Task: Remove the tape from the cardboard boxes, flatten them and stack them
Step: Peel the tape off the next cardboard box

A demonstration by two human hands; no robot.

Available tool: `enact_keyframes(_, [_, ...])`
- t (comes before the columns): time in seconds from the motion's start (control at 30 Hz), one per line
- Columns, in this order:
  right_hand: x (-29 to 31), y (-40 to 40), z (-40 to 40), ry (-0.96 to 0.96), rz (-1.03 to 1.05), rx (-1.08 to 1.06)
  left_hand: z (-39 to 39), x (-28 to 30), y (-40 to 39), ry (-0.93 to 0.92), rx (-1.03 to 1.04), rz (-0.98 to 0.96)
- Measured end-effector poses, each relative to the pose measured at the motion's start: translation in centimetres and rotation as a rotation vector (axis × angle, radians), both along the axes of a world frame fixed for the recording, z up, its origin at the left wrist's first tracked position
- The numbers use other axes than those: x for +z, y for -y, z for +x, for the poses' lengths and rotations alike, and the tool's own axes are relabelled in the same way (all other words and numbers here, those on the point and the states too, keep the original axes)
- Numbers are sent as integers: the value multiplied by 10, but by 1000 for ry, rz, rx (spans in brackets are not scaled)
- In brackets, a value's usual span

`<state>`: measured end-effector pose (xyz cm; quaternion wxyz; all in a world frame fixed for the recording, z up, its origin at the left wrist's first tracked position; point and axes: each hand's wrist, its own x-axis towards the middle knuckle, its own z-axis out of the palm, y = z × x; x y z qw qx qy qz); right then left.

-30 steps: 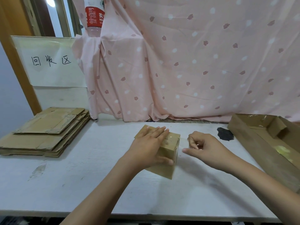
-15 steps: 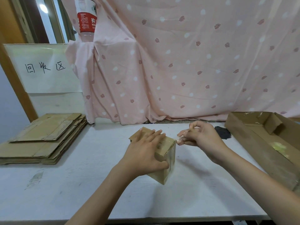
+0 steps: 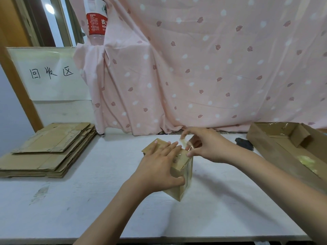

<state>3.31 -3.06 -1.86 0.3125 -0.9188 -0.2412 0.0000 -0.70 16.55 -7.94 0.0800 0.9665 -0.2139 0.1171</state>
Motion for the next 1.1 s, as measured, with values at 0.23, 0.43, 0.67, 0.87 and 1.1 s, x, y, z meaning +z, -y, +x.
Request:
enact_keyframes(0.23, [-6, -5, 2, 243, -129, 107, 3, -1, 1, 11, 11, 28])
enact_keyframes(0.43, [-8, -1, 5, 49, 153, -50, -1, -4, -1, 31, 6, 14])
enact_keyframes(0.67, [-13, -2, 8, -156, 475, -188, -4, -1, 0, 21, 19, -16])
enact_keyframes(0.87, [-31, -4, 12, -239, 657, -340, -4, -1, 2, 20, 27, 1])
enact_keyframes(1.1, [-49, -22, 14, -133, 743, -556, -2, -2, 5, 14, 39, 17])
